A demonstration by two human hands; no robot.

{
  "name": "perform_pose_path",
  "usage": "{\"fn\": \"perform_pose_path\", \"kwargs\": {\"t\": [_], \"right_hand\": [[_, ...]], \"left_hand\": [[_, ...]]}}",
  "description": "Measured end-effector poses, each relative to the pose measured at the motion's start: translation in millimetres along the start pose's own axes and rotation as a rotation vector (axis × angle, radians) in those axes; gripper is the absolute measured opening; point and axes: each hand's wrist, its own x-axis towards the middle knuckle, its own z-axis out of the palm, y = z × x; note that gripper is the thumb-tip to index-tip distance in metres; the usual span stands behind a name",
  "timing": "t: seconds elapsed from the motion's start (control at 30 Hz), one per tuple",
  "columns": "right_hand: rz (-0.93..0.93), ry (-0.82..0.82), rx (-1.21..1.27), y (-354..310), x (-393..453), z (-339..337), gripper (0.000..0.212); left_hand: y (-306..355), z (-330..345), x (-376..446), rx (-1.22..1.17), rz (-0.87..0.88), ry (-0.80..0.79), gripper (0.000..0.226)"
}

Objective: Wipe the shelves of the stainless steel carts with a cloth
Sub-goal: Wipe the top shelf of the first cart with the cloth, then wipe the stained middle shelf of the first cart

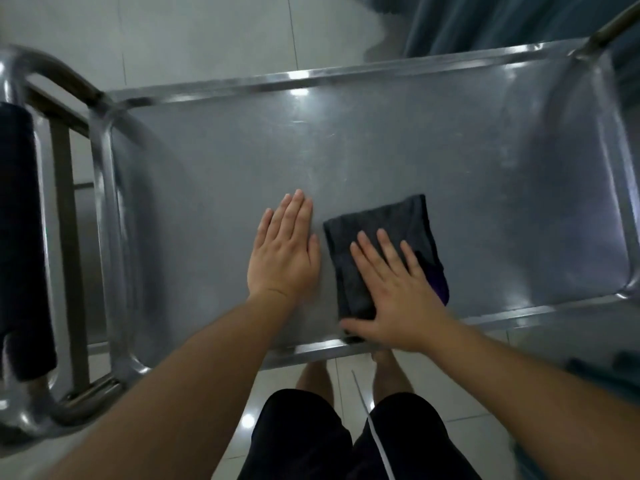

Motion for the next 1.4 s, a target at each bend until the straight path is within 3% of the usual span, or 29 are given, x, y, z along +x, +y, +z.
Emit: {"fn": "perform_pose_path", "kwargs": {"t": [0.17, 0.43, 0.57, 0.7, 0.87, 1.13, 1.4], "right_hand": [[-0.093, -0.013, -0.086, -17.3, -53.8, 26.6, 0.127], [-0.042, 0.034, -0.134, -38.7, -78.0, 26.1, 0.089], [-0.044, 0.095, -0.170, -52.0, -93.3, 20.8, 0.055], [0.045, -0.073, -0.082, -65.0, -93.5, 0.4, 0.064], [0.142, -0.336, 0.030, -73.8, -90.9, -38.5, 0.040], [0.235, -0.313, 0.058, -82.0, -169.4, -46.2, 0.036], [0.149, -0.347, 0.090, -109.1, -229.6, -14.3, 0.026]], "left_hand": [[3.9, -7.3, 1.7, -0.012, -0.019, -0.073, 0.063], [15.7, -30.6, -22.5, -0.106, -0.091, -0.214, 0.066], [23.0, -36.5, -68.5, -0.113, -0.154, -0.329, 0.063], [31.5, -46.8, -108.2, -0.081, -0.158, -0.408, 0.059], [46.2, -59.7, -147.2, -0.065, -0.162, -0.386, 0.054], [77.3, -66.9, -227.1, -0.034, -0.270, -0.341, 0.054], [81.6, -62.8, -315.5, -0.020, -0.329, -0.397, 0.059]]}}
